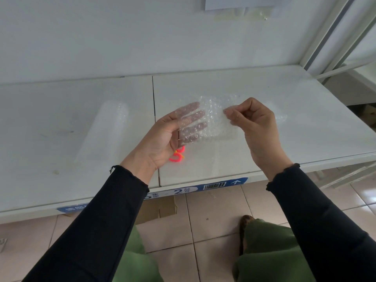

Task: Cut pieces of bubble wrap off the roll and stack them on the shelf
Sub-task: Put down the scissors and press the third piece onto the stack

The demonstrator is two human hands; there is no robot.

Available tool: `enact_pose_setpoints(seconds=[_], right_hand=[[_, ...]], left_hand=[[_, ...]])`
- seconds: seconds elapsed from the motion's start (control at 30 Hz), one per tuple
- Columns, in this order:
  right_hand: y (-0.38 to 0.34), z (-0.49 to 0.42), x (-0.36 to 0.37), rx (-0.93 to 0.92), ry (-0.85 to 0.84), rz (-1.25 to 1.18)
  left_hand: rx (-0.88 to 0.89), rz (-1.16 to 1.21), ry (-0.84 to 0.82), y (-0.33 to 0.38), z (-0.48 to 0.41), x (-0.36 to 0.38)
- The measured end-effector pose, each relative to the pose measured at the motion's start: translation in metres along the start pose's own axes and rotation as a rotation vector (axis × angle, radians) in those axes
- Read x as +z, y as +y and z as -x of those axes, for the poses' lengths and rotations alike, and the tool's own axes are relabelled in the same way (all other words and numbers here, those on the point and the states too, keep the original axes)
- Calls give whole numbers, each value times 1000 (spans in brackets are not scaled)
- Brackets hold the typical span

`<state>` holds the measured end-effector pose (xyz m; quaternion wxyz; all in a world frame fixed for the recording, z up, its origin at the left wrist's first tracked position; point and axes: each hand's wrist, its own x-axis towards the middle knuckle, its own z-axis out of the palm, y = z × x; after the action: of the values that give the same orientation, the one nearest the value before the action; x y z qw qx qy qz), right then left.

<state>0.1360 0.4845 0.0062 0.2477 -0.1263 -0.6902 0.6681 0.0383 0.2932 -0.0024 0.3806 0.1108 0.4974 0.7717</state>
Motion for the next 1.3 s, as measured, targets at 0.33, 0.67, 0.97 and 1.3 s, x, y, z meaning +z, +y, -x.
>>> enact_pose_setpoints(seconds=[0.33,0.67,0.97,1.3], right_hand=[[-2,-1,2,-84,97,-8],[-12,-6,-21,92,-46,23],[-28,-48,-93,66,77,89],[-4,-140,-175,124,26,396]], left_hand=[[161,-341,124,-13,8,15],[314,-236,316,-22,-4,39],[408,-464,142,-11,-71,111],[266,-805,132,-10,-183,142]])
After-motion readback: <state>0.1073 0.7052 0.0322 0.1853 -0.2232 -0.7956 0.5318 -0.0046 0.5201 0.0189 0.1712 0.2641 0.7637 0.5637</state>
